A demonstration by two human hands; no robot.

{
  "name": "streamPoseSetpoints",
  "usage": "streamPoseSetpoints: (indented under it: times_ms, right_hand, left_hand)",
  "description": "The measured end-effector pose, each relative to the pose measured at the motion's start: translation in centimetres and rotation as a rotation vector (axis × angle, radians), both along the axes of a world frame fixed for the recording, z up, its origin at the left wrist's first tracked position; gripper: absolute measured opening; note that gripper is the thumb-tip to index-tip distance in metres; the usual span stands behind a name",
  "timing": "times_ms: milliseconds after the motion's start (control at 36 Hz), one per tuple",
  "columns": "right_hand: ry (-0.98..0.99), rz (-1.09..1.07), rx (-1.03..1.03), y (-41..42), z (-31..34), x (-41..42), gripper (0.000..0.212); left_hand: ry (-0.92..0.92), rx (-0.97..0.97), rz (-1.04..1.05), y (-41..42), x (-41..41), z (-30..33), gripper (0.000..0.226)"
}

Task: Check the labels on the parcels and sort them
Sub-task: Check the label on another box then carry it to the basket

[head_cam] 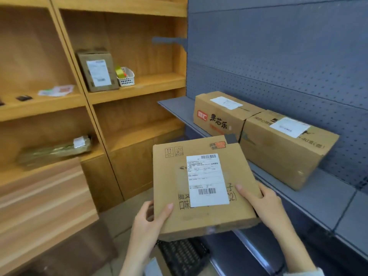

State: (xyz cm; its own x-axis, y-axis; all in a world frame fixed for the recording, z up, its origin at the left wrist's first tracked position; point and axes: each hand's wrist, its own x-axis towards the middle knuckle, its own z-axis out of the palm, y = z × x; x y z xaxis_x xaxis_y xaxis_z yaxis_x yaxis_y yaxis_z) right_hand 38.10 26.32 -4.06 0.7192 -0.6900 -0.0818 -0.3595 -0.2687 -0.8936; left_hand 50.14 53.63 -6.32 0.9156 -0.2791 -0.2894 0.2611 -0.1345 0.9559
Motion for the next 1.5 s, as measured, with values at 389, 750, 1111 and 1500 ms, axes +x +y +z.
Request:
streamPoseSetpoints:
  times_ms: [389,750,1111,1500]
  right_hand:
    - [0.064,0.192,0.108,-5.0,-11.8,5.2,0.047]
    - [0.176,0.277,0.118,-5.0,-29.0,11.6,0.031]
    - [0.235,0.302,0.162,-4.7,-55.9,15.8,0.035]
    - [0.222,0.348,0.001,-6.9,-73.4,19.7,0.021]
  left_hand:
    - [0.083,0.118,0.190,-3.5,-1.0,-9.9,0.036]
    - [0.195,0.095,0.316,-3.0,2.4,-29.1,0.083]
    - [0.230,0.104,0.320,-2.6,5.5,-56.0,0.076]
    - [0.249,0.076,0.295,-4.1,7.1,-74.9,0.064]
